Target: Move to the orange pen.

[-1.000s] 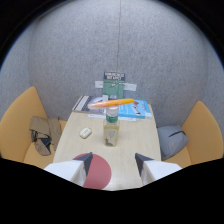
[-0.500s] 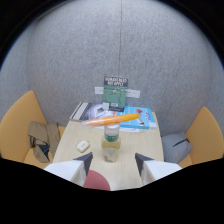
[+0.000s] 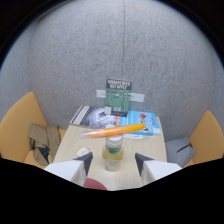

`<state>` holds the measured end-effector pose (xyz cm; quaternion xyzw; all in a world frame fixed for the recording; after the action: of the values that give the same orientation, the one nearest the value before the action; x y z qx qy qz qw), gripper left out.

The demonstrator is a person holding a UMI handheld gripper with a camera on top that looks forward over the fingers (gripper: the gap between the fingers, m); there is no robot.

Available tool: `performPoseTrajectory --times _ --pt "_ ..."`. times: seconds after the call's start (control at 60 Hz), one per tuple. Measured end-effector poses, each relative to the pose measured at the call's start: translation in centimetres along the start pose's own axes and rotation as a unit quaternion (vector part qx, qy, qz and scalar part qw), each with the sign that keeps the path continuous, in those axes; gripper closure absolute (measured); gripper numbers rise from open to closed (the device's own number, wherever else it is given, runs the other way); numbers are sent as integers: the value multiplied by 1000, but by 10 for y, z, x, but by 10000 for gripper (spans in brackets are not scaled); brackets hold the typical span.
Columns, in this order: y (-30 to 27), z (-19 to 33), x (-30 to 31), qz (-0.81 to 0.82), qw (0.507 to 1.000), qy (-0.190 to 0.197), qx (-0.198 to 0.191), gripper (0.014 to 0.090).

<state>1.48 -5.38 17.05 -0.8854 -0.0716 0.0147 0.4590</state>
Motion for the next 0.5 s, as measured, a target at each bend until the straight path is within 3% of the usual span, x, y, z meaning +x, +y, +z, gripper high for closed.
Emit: performPoseTrajectory --times 0.5 --pt "-17 21 2 3 1000 -8 4 182"
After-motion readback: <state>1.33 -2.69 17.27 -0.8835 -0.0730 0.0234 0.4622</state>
